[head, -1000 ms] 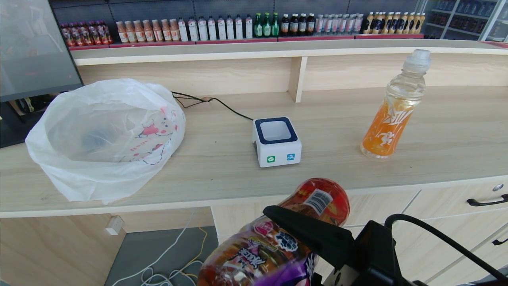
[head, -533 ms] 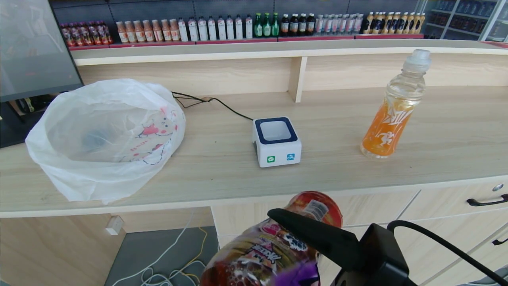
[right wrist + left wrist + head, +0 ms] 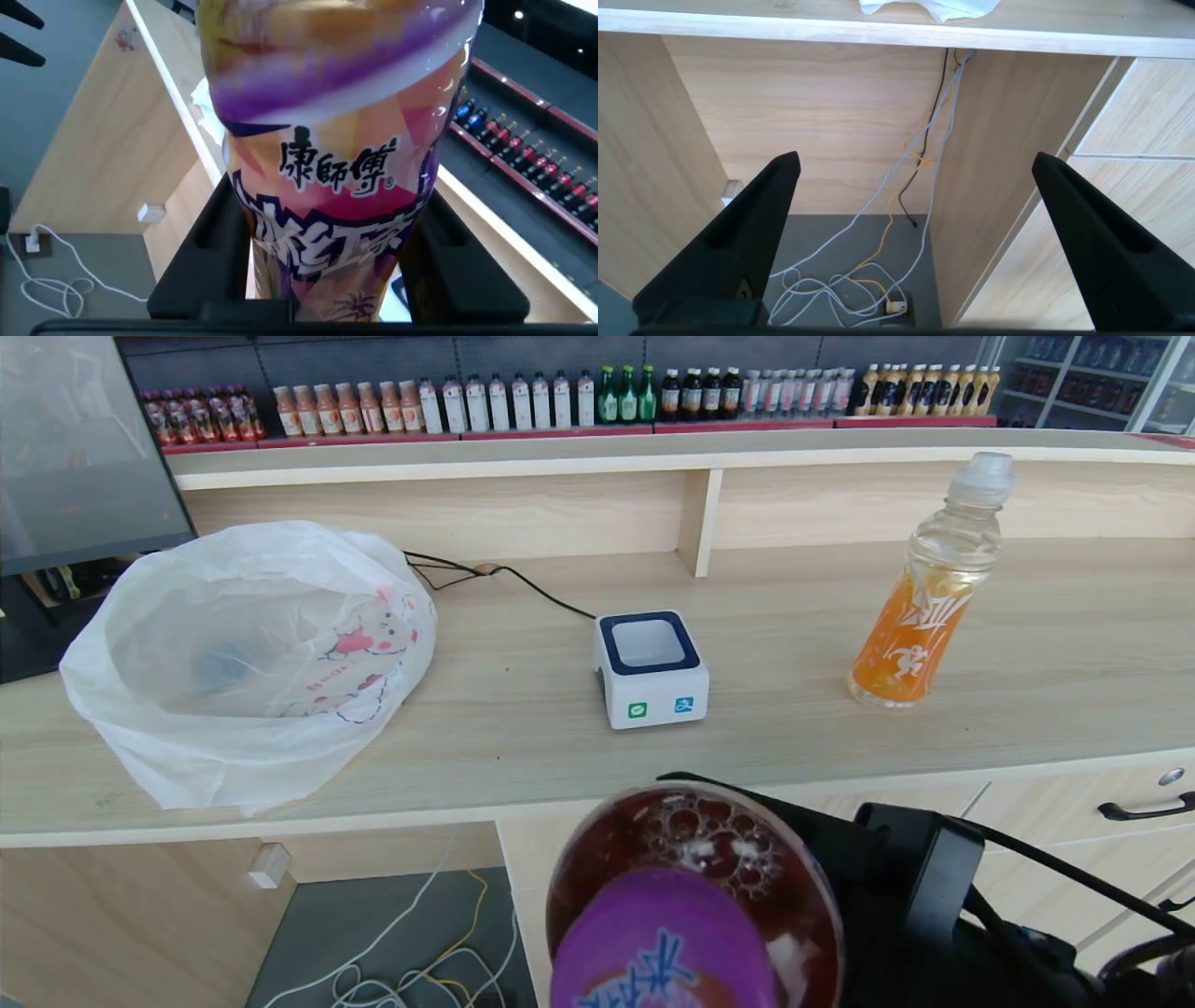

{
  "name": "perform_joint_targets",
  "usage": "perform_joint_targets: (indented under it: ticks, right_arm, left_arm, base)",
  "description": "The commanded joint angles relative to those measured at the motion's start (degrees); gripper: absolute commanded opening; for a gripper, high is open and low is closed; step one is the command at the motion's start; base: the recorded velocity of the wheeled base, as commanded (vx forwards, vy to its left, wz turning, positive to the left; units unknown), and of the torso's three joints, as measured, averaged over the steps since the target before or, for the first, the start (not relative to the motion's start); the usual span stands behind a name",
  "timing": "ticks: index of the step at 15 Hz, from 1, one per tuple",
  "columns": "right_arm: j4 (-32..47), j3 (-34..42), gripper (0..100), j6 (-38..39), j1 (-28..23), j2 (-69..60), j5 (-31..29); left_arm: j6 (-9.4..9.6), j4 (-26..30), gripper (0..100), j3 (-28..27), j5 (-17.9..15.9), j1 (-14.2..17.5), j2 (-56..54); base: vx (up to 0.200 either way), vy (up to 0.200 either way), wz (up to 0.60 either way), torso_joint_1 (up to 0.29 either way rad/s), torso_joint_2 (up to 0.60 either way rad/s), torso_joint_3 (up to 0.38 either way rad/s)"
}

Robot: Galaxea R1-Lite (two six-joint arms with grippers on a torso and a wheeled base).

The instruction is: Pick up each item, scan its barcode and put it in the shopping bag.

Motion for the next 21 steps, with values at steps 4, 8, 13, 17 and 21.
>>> perform_joint_targets:
  ticks: [4, 8, 13, 17, 21]
  right_arm:
    - [-1.3, -4.3, 0, 15.7, -7.0, -2.4, -0.7]
    - [-1.3, -5.5, 0, 28.8, -10.7, -3.5, -6.7]
    - [-1.6, -3.1, 0, 38.7, -19.0, -4.2, -7.1]
    - [-1.5, -4.4, 0, 43.3, -21.6, -3.2, -15.4]
    - [-0.9, -10.9, 0, 43.3, -21.6, 0.1, -20.8]
  left_arm:
    - [-0.01, 0.0, 100, 0.0, 0.0, 0.0, 0.0]
    - [-0.01, 0.0, 100, 0.0, 0.0, 0.0, 0.0]
    - [-0.01, 0.0, 100, 0.0, 0.0, 0.0, 0.0]
    - [0.07, 0.0, 100, 0.0, 0.0, 0.0, 0.0]
    - [-0.10, 0.0, 100, 0.0, 0.0, 0.0, 0.0]
  base:
    - [0.000, 0.000, 0.00, 0.000, 0.00, 0.000]
    - [0.000, 0.000, 0.00, 0.000, 0.00, 0.000]
    - [0.000, 0.000, 0.00, 0.000, 0.00, 0.000]
    - [0.000, 0.000, 0.00, 0.000, 0.00, 0.000]
    - [0.000, 0.000, 0.00, 0.000, 0.00, 0.000]
